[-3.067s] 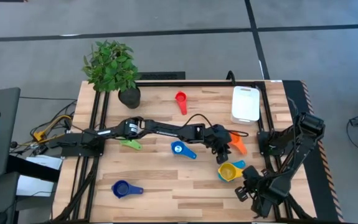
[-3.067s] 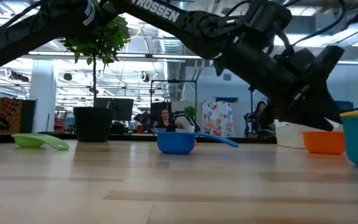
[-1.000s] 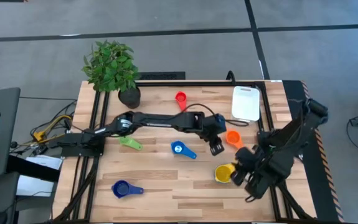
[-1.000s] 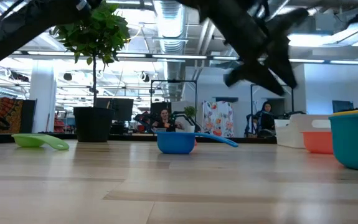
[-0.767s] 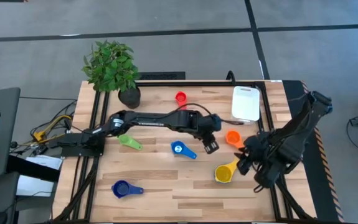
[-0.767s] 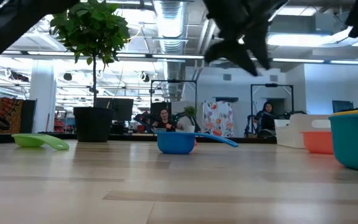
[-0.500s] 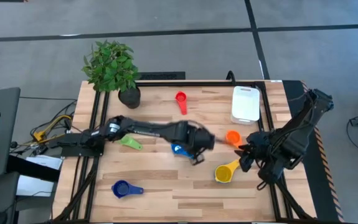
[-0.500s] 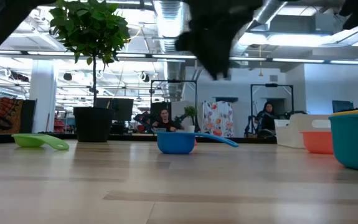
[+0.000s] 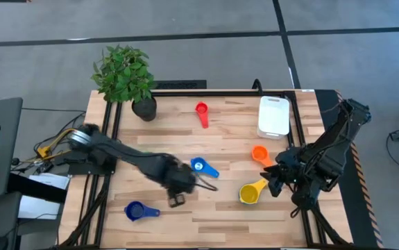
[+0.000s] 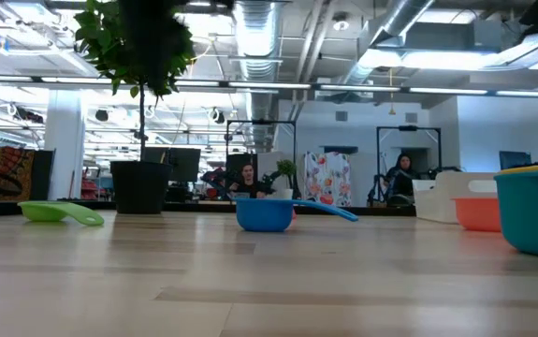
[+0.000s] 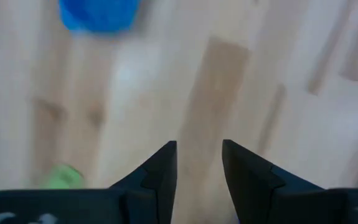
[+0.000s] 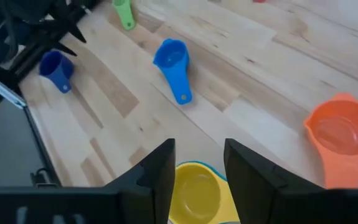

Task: Nest measuring cups in basket
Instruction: Stack the dark blue measuring cup on the yellow measuring cup

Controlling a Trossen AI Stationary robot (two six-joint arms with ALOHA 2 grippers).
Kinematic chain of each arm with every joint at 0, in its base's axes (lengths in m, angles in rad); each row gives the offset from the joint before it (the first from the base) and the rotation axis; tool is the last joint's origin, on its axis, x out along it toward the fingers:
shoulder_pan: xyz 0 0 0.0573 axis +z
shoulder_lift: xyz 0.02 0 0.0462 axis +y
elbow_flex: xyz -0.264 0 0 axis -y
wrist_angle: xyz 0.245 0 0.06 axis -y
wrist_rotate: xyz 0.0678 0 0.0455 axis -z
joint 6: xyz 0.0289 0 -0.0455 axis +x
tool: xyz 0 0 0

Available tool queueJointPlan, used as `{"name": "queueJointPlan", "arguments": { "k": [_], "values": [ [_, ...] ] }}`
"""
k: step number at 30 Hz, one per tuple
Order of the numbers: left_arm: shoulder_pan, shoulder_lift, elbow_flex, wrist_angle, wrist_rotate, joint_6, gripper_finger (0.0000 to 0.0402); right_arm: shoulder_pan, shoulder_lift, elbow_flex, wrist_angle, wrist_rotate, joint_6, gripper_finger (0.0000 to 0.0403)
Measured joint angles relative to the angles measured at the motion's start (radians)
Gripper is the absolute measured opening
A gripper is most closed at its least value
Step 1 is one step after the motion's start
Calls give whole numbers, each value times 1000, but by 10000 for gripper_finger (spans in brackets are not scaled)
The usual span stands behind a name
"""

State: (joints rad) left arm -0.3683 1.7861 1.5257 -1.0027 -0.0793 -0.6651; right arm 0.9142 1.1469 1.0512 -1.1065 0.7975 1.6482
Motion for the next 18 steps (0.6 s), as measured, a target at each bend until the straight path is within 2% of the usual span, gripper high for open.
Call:
{"name": "queueJointPlan", "arguments": {
  "k": [4, 8, 12, 18],
  "values": [
    [-65, -189, -283, 86, 93, -139, 116, 2, 0, 0, 6, 0, 0, 155],
    [-154, -326, -460, 94, 171, -245, 116, -1, 0, 0, 26, 16, 0, 153],
    [-244, -395, -556, 124, 179, -317, 116, -19, 5, 0, 49, 16, -7, 155],
    [-318, -390, -637, 159, 120, -327, 116, -49, 5, 0, 73, 16, -8, 155]
  ]
}}
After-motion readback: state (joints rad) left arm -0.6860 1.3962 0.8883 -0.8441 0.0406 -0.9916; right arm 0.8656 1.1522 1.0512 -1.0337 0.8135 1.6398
